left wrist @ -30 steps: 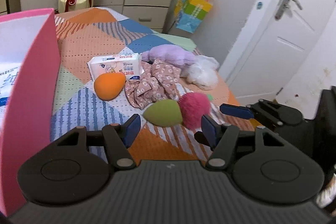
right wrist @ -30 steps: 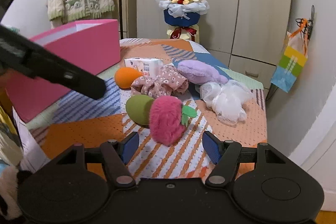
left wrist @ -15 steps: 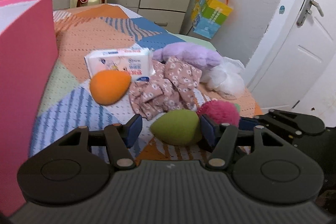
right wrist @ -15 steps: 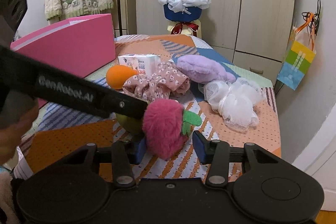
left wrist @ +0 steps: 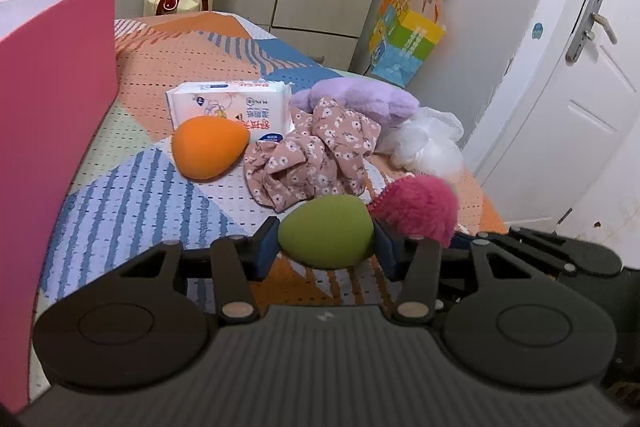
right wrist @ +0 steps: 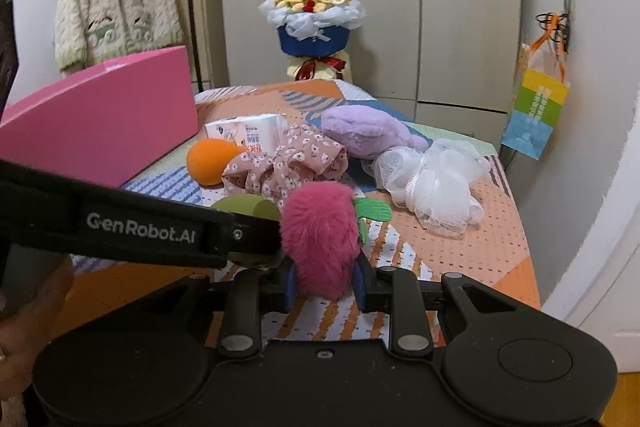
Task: Organize soft objects
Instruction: 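Close the left tool on the green sponge while the right tool grasps the pink strawberry pompom, then carry the green sponge in the left tool and pompom in the right tool over the pink box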
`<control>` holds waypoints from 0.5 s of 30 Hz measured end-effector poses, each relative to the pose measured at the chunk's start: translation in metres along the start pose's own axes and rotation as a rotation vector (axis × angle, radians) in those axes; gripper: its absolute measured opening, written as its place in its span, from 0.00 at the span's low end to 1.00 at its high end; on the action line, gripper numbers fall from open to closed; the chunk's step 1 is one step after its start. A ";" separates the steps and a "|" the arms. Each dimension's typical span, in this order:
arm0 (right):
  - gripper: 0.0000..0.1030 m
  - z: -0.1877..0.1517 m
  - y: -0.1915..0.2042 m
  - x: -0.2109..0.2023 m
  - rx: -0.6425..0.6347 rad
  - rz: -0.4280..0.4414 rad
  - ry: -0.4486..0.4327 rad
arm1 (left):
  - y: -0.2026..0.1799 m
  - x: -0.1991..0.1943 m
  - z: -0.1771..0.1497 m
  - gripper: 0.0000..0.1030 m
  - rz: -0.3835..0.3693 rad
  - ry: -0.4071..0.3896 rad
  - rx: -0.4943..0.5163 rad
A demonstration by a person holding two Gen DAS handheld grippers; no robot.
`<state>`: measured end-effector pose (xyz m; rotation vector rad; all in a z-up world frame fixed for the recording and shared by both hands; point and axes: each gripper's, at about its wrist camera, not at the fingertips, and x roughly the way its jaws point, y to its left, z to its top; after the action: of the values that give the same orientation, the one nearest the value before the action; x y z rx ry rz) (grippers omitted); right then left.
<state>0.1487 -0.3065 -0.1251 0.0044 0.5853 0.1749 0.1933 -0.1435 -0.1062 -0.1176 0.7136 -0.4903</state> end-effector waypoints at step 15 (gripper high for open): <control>0.30 -0.008 0.030 -0.031 0.023 0.036 0.006 | 0.016 -0.068 -0.013 0.47 -0.002 -0.011 -0.020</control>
<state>0.1136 -0.2825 -0.1134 0.0366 0.5938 0.2028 0.1467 -0.0968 -0.0799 -0.1396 0.7074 -0.4840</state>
